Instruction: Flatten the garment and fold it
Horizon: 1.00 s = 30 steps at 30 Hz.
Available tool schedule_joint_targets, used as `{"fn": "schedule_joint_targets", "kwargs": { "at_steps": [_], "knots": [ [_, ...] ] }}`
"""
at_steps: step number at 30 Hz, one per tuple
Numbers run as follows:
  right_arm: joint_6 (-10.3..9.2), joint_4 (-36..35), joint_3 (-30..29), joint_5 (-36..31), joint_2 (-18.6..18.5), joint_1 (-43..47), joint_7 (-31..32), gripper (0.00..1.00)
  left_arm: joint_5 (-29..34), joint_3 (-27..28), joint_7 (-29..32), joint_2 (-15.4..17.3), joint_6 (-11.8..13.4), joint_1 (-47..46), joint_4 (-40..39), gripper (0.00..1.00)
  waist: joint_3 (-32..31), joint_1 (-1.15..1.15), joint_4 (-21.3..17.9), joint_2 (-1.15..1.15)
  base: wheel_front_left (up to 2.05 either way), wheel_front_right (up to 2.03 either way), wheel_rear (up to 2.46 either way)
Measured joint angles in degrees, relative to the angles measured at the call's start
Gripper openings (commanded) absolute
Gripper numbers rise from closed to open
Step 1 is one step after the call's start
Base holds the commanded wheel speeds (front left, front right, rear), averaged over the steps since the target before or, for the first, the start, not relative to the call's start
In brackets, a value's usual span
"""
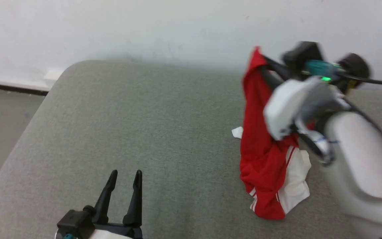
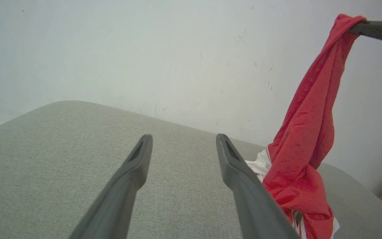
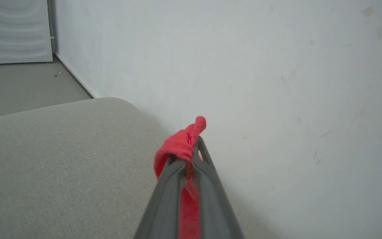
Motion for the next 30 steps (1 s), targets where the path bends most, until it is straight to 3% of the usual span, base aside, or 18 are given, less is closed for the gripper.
{"fn": "schedule_joint_targets", "kwargs": {
  "at_steps": [6, 12, 13, 14, 18, 25, 27, 30],
  "knots": [
    [0.0, 15.06, 10.85, 1.54, 6.51, -8.57, -3.71, 0.0, -0.67, -1.42, 0.0, -0.11, -0.02, -0.73, 1.07, 1.0, 0.99, 0.0, 3.25, 0.0, 0.0, 0.0, 0.0],
    [0.0, 32.32, 13.52, 1.69, 9.85, -9.68, -9.18, 0.04, -2.14, -3.47, 0.0, -0.16, -0.02, -3.71, 2.53, 1.0, 2.92, 0.01, 7.41, 0.0, 0.0, 0.0, 0.0],
    [0.0, 34.55, 14.0, 1.76, 10.2, -9.68, -9.91, 0.42, -2.33, -3.63, 0.0, -0.16, -0.02, -4.04, 2.68, 1.0, 3.29, 0.01, 8.09, 0.0, 0.0, 0.0, 0.0],
    [0.0, 36.65, 14.26, 2.02, 10.56, -9.68, -10.49, 1.0, -2.56, -3.75, 0.0, -0.16, -0.02, -4.31, 2.82, 1.0, 3.71, 0.01, 8.74, 0.0, 0.0, 0.0, 0.0],
    [0.0, 42.19, 15.48, 3.64, 10.95, -9.72, -12.21, 1.0, -2.88, -3.97, 0.0, -0.15, 0.03, -5.26, 3.1, 1.0, 5.71, 0.02, 10.39, 0.0, 0.0, 0.0, 0.0],
    [0.0, 40.75, 16.13, 8.93, 11.17, -13.69, -17.2, 1.0, -2.74, -3.39, 0.0, -0.15, 0.15, -5.43, 2.85, 1.0, 7.7, 0.01, 9.44, 0.0, 0.0, 0.0, 0.0],
    [0.01, 38.91, 14.4, 8.8, 10.18, -14.43, -18.71, 1.0, -2.47, -3.13, 0.0, -0.16, 0.24, -5.43, 2.5, 1.0, 7.81, 0.02, 8.39, 0.0, 0.0, 0.0, 0.0],
    [0.0, 35.3, 9.57, 7.31, 5.89, -14.42, -19.97, 1.0, -2.05, -2.61, 0.0, -0.16, 0.3, -5.4, 1.94, 1.0, 7.68, 0.02, 6.36, 0.0, 0.0, 0.0, 0.0]
  ]
}}
